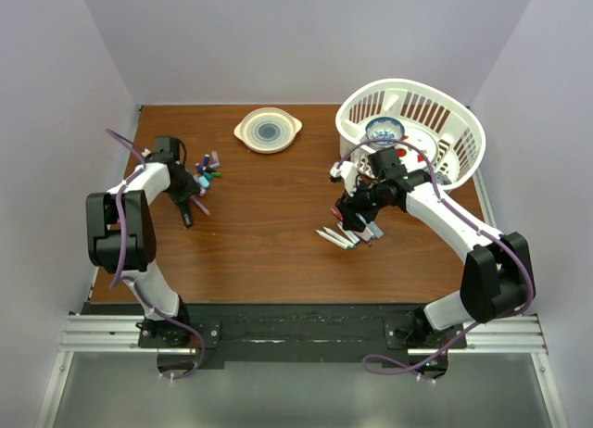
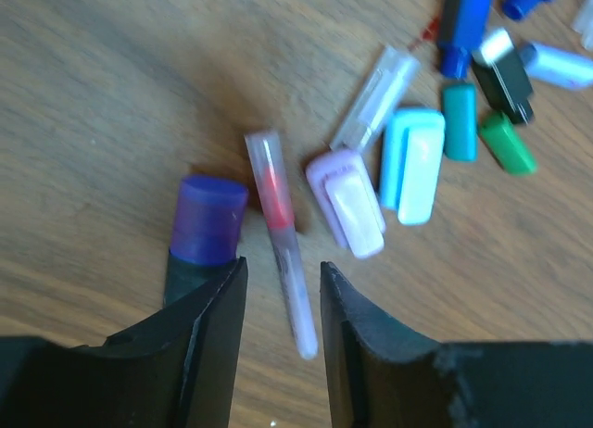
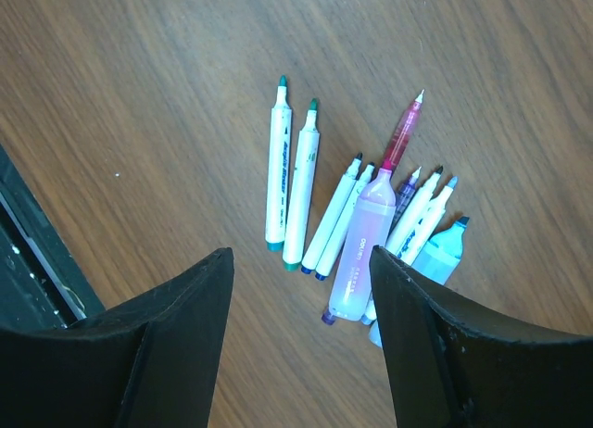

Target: Open the pen caps

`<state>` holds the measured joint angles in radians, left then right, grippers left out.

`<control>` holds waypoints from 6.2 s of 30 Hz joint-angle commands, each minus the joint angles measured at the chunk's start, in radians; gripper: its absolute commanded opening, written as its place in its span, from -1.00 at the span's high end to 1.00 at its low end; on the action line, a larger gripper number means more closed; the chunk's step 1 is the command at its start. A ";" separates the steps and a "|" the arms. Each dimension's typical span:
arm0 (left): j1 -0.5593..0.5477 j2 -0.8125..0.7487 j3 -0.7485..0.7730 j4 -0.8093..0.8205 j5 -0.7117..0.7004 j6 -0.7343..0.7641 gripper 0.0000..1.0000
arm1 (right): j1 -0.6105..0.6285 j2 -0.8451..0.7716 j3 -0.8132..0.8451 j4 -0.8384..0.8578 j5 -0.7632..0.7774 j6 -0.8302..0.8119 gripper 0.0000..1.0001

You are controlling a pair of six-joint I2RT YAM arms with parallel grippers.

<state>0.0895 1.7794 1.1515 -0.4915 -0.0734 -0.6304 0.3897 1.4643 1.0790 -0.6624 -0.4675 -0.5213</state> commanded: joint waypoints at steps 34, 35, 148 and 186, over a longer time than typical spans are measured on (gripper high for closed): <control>0.007 0.060 0.165 -0.089 -0.091 0.008 1.00 | -0.003 -0.093 0.016 -0.003 -0.083 -0.025 -0.30; 0.007 0.020 0.140 -0.072 -0.077 0.009 1.00 | -0.002 -0.113 0.009 0.001 -0.107 -0.028 -0.30; -0.062 -0.272 -0.512 0.654 0.077 -0.301 0.50 | 0.193 0.007 -0.074 0.265 -0.427 0.264 1.00; 0.001 -0.563 -0.366 0.542 0.459 0.127 -0.19 | 0.051 0.040 -0.018 0.107 -0.016 0.092 1.00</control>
<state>0.0830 1.2945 0.7834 0.1181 0.3489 -0.6209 0.4385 1.4857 1.0191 -0.5339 -0.4904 -0.4007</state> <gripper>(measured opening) 0.590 0.157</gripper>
